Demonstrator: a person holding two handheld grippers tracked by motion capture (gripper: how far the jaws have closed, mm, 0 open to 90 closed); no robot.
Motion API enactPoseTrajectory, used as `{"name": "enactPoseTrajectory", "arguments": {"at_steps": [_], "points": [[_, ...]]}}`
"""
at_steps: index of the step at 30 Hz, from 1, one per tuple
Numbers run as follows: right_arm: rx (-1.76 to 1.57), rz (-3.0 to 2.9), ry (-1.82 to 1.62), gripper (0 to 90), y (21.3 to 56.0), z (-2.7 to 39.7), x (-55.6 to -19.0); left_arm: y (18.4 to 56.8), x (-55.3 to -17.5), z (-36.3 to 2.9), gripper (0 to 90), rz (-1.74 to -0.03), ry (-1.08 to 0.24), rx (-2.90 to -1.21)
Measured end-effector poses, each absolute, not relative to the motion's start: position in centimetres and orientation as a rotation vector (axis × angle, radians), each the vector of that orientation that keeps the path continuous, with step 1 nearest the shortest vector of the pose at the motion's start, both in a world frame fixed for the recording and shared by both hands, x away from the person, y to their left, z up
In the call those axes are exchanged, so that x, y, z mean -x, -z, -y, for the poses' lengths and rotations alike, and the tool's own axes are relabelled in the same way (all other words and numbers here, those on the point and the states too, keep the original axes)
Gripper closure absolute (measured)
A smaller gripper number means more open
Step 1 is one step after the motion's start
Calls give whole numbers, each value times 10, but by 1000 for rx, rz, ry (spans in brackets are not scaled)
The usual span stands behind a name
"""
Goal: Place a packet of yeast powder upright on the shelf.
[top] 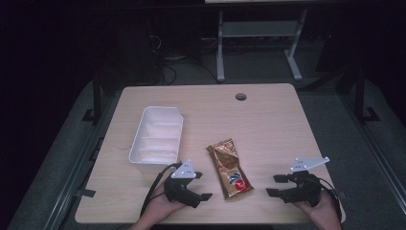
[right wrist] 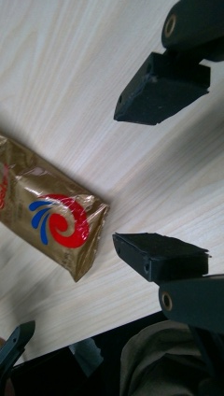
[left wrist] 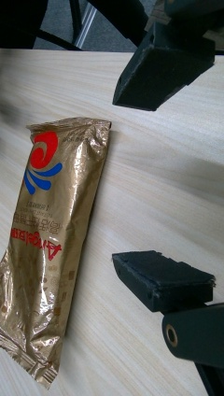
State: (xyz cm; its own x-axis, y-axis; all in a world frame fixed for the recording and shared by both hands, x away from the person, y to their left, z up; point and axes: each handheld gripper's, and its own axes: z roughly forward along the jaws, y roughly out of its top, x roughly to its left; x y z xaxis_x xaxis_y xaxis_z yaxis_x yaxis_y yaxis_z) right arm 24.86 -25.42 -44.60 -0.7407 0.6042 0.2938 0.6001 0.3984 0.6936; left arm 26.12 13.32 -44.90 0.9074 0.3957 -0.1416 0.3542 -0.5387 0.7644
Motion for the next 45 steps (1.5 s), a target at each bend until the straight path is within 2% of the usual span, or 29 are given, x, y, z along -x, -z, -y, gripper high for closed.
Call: {"name": "enactPoseTrajectory", "arguments": {"at_steps": [10,11,17,21,23,26,45], "points": [[-1076,-2619,-1326,385,439,242,-253,448,-268,-133,186,-564,-60,-2162],[-1053,-2608,-1330,446,436,237,-255,448,-270,-132,184,-575,-60,-2155],[-1022,-2634,-1339,672,429,221,-268,444,-279,-127,183,-621,-66,-2139],[-988,-2693,-1299,788,431,206,-275,441,-288,-122,186,-652,-68,-2140],[-973,-2707,-1289,806,432,203,-277,439,-290,-121,186,-658,-69,-2136],[-947,-2762,-1242,883,436,189,-285,435,-300,-112,186,-683,-102,-2125],[-886,-2878,-1115,897,453,167,-285,445,-363,-91,190,-885,-142,-2099]]}}
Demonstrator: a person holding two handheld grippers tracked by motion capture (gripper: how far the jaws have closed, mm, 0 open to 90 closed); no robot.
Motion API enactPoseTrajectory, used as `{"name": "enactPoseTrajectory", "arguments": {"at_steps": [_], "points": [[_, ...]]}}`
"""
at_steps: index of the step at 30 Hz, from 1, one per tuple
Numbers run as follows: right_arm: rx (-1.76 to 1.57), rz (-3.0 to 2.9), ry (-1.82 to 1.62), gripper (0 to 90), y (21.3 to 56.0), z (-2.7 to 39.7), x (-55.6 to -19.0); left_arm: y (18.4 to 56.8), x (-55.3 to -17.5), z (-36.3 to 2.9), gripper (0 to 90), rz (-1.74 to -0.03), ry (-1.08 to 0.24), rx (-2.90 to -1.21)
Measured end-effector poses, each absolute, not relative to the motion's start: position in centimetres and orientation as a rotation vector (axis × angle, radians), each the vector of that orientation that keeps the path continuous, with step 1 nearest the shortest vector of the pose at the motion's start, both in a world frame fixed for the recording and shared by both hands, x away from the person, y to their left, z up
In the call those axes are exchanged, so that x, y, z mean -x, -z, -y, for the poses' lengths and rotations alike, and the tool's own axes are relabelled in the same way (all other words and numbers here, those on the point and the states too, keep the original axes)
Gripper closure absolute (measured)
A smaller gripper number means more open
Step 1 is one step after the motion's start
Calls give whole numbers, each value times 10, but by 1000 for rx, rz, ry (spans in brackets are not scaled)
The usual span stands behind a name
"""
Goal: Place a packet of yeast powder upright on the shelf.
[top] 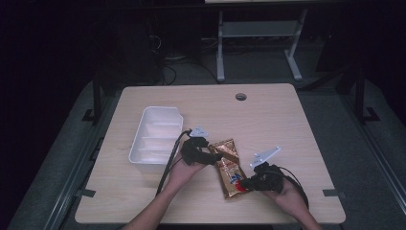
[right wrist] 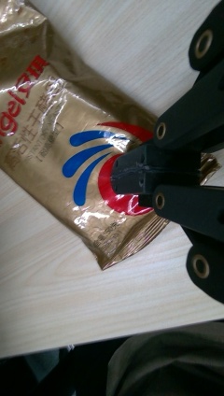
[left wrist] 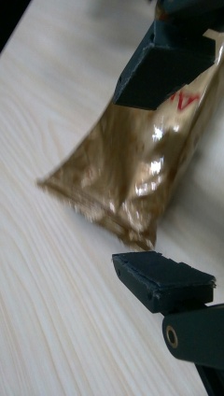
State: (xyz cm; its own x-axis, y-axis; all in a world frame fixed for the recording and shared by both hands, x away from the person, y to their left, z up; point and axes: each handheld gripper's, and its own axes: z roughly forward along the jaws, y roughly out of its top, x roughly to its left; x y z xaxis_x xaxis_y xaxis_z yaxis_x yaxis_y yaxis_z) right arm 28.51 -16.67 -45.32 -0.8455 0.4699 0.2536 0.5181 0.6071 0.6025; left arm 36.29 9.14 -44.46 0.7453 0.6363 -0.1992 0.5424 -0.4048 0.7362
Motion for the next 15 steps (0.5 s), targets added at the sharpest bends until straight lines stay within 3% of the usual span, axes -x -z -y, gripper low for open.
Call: {"name": "enactPoseTrajectory", "arguments": {"at_steps": [15], "points": [[824,2847,994,899,460,162,-280,462,-381,-79,220,-972,8,-2092]]}}
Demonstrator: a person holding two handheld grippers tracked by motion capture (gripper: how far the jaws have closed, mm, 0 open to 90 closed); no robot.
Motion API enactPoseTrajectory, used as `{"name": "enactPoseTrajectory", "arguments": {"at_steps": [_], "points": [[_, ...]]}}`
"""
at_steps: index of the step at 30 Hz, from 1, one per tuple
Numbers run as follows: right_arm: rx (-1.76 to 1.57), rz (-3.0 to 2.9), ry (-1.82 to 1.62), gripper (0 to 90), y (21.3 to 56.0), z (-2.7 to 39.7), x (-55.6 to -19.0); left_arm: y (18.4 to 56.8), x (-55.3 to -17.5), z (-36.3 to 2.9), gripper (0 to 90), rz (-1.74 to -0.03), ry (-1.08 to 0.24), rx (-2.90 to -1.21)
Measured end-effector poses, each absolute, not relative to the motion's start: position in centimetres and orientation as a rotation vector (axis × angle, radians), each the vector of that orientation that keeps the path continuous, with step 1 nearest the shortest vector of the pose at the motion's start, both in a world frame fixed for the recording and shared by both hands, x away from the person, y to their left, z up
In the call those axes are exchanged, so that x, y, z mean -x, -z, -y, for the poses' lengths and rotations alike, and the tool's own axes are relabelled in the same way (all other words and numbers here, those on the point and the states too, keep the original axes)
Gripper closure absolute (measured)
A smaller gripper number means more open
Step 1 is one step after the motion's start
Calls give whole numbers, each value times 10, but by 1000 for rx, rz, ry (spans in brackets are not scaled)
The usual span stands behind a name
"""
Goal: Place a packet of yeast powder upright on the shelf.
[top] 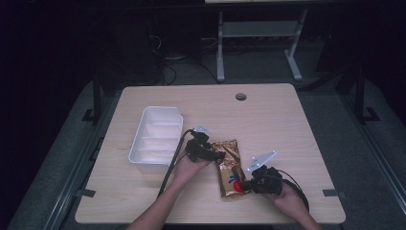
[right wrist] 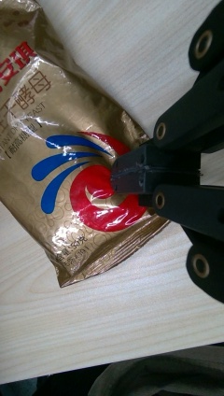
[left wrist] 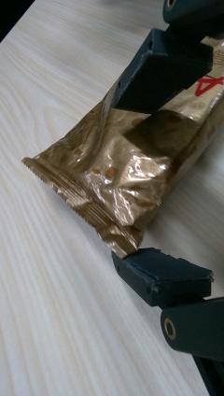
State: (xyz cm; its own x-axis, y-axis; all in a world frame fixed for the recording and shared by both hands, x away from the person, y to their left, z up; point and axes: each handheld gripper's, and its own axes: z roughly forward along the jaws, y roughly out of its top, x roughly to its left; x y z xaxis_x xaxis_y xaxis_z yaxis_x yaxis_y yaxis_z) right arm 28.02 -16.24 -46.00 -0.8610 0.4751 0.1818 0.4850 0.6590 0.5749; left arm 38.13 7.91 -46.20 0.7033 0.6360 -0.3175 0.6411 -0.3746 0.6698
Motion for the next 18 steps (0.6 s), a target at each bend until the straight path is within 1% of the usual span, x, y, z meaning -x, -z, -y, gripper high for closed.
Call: {"name": "enactPoseTrajectory", "arguments": {"at_steps": [2,6,11,13,17,18], "points": [[825,2848,998,899,460,163,-280,464,-384,-80,236,-988,61,-2070],[820,2853,1001,899,460,163,-279,467,-388,-84,299,-1013,120,-2035],[813,2854,1005,899,460,163,-279,468,-391,-89,469,-1033,184,-1990],[814,2852,1007,899,461,163,-279,468,-391,-88,488,-1035,177,-1995],[813,2853,1009,899,461,163,-279,471,-391,-87,618,-1052,216,-1963],[812,2853,1010,899,461,163,-279,471,-392,-87,633,-1054,215,-1961]]}}
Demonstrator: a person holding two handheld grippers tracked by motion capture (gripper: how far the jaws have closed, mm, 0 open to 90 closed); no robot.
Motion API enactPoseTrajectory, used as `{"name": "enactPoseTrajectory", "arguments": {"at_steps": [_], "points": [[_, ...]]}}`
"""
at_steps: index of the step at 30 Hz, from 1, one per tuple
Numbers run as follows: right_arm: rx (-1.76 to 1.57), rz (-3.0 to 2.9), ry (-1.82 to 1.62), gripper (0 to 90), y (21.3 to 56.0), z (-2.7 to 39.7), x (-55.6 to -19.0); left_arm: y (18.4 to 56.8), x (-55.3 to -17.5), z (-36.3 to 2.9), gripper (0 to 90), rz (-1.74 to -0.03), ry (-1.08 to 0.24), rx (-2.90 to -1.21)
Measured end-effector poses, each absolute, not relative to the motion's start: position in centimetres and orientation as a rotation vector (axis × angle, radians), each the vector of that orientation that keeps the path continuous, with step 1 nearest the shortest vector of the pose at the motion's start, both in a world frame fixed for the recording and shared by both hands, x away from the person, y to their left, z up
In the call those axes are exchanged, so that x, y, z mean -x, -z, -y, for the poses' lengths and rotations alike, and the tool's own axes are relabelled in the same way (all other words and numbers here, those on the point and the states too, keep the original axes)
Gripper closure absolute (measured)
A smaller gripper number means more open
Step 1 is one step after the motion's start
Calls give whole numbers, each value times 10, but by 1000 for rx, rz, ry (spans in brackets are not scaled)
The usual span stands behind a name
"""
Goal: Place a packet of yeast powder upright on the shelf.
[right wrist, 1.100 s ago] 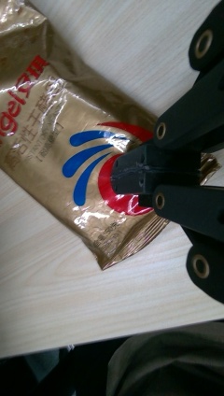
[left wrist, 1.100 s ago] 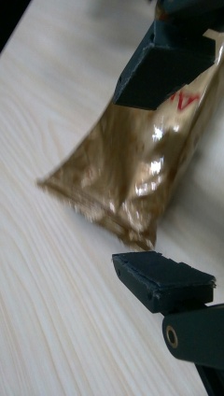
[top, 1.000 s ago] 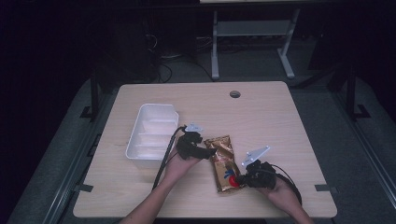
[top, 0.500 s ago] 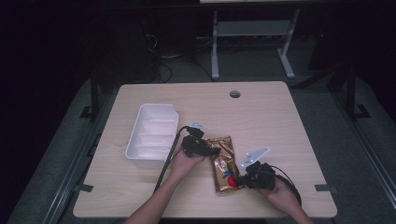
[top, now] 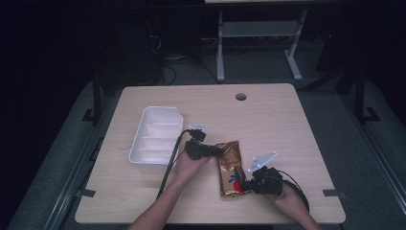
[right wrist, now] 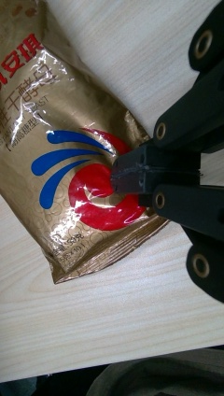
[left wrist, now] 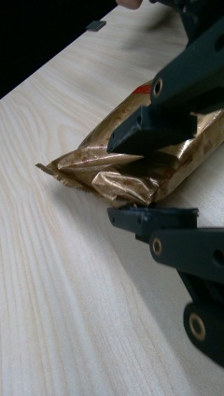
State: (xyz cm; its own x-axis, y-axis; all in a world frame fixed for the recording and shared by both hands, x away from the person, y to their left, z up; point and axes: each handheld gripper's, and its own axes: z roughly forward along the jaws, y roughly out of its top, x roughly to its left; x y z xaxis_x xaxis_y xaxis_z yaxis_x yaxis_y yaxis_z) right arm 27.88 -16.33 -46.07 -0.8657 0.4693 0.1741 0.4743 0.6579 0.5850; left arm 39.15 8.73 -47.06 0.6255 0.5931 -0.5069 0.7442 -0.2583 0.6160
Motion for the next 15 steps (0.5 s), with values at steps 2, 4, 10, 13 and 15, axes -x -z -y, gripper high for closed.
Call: {"name": "enactPoseTrajectory", "arguments": {"at_steps": [2,4,10,13,15], "points": [[811,2852,1012,899,461,163,-279,471,-392,-88,685,-1064,217,-1943],[808,2853,1014,899,461,164,-279,471,-393,-89,737,-1064,221,-1932],[811,2842,1022,897,462,165,-279,465,-389,-91,820,-1024,180,-1928],[829,2820,1028,791,460,170,-282,459,-385,-93,868,-991,173,-1920],[851,2787,1063,757,458,176,-284,456,-382,-93,873,-973,169,-1924]]}}
